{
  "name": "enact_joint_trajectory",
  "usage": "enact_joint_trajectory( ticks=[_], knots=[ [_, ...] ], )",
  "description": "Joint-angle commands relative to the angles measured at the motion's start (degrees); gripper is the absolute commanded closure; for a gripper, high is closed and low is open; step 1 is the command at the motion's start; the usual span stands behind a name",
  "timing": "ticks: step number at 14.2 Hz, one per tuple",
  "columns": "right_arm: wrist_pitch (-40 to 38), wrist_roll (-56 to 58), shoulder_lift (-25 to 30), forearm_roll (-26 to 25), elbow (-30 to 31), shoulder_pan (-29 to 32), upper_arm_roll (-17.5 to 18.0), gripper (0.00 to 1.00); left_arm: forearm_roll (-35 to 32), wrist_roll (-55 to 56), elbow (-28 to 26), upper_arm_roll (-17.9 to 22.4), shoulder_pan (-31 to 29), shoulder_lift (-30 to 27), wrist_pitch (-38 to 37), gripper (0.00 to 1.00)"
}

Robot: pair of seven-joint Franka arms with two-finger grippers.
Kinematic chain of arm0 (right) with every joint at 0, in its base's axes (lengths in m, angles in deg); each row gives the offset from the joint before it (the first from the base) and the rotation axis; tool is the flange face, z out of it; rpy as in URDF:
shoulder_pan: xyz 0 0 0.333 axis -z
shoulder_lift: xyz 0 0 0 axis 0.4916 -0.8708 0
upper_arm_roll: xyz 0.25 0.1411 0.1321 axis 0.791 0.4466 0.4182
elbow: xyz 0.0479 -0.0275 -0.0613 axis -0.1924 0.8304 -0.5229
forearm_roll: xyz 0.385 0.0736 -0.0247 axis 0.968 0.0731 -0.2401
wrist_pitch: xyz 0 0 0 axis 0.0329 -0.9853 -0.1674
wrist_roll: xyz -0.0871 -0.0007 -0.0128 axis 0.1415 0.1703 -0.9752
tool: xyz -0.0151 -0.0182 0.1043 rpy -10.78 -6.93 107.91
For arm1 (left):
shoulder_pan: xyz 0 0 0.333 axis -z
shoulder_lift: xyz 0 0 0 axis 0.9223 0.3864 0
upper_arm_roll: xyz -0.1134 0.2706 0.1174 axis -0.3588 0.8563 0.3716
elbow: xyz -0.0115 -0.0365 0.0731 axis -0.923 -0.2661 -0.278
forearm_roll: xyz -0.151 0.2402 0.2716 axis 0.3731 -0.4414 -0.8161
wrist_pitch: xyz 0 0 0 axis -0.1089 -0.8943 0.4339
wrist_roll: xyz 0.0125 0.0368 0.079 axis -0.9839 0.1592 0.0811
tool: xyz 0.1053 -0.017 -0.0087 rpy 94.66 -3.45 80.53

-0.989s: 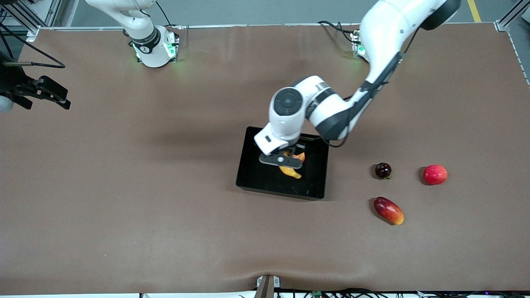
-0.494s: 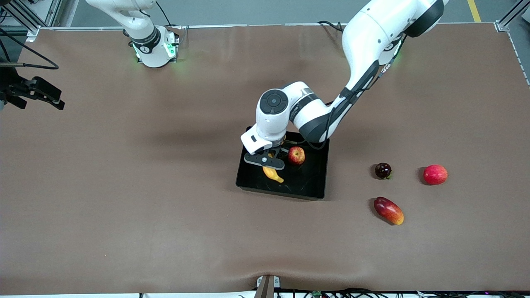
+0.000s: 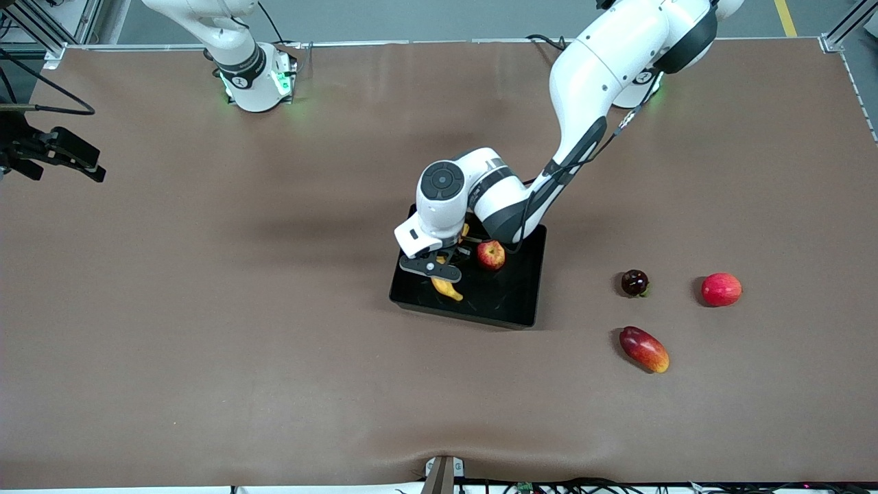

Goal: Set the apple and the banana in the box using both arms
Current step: 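Carry the banana with the left gripper over the black tray, then lower the banana into the tray and open the left gripper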

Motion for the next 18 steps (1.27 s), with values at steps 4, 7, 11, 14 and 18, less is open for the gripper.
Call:
enact_joint_trajectory(
  ticks=[4, 7, 11, 14, 18],
  knots=[
    [-1.54, 0.13, -0.3, 1.09, -1.07, 0.83, 0.51, 0.0, -0.96, 1.32, 1.41, 2.3, 1.33, 3.96, 5.15, 1.0],
    [-1.54, 0.13, -0.3, 1.09, -1.07, 0.83, 0.51, 0.0, -0.96, 1.41, 1.41, 3.62, 2.21, 4.23, 5.24, 0.83],
    [-1.46, 0.13, -0.3, 1.09, -1.24, 0.57, 0.51, 0.0, -1.05, 1.32, 1.41, 3.62, 1.77, 2.48, 5.24, 0.0],
    [-1.54, 0.13, -0.3, 1.09, -1.42, 0.57, 0.51, 0.0, -0.79, 1.06, 1.32, 3.54, 1.24, -1.03, 3.58, 0.0],
    [-1.54, 0.13, -0.3, 1.09, -1.42, 0.66, 0.51, 0.0, -0.26, 0.88, 1.41, 3.45, 0.89, -5.87, -2.83, 0.0]
  ],
)
